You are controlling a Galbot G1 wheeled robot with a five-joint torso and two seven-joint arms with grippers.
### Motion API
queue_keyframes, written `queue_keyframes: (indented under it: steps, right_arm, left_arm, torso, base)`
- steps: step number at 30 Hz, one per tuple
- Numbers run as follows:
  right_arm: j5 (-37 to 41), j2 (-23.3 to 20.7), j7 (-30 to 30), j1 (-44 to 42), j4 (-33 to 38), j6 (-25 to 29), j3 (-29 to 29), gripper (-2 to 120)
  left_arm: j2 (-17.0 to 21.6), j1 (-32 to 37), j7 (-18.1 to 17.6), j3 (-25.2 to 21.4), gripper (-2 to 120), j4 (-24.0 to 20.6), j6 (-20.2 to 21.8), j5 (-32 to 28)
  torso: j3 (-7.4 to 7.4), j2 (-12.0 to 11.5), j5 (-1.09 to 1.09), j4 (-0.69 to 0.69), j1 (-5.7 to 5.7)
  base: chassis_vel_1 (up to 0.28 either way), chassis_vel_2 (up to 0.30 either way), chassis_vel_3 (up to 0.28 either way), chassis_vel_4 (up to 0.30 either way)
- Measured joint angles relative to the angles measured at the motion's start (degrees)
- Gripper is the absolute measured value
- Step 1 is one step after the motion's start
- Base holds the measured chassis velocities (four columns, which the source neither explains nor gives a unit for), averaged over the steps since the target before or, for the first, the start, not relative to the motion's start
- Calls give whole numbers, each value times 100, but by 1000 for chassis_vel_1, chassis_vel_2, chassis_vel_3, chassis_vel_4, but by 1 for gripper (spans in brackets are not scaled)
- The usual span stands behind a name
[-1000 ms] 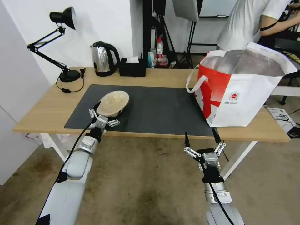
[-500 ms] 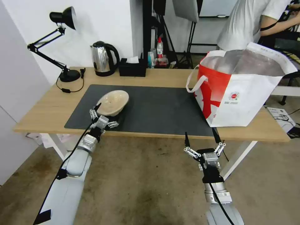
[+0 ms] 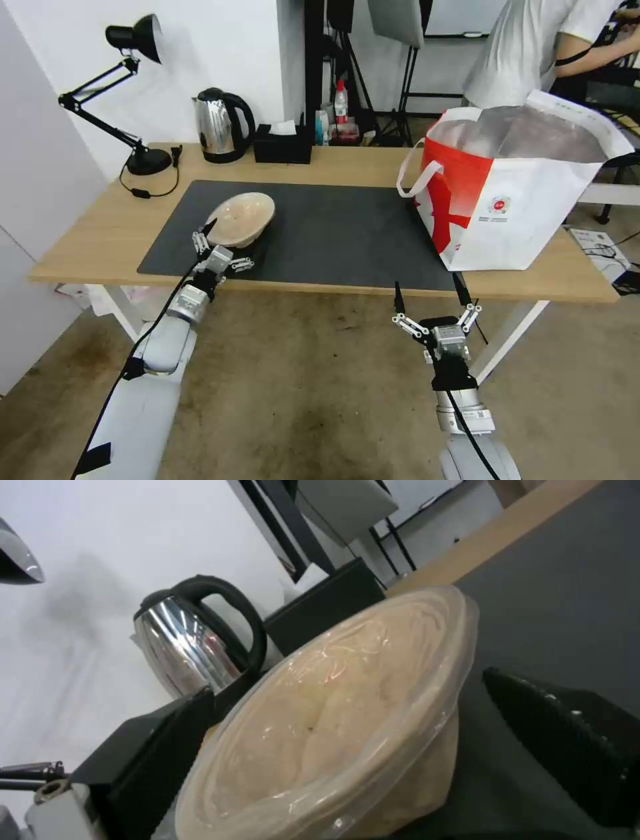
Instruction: Pick up the trash from the table and place it into the takeout bag.
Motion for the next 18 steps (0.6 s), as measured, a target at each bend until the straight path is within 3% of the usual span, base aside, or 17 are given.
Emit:
queue_keyframes:
  steps: [14, 18]
  right_arm:
    - [0, 0, 0, 0, 0, 0, 0, 100]
    - [0, 0, 0, 0, 0, 0, 0, 100]
  left_arm:
    - [19, -252, -12, 112, 100, 336, 76, 134]
    - [36, -283, -13, 120, 91, 374, 77, 154]
  torso:
    - [0, 0, 0, 0, 0]
    - [0, 0, 0, 0, 0]
  base:
    - [0, 0, 0, 0]
    - [0, 0, 0, 0]
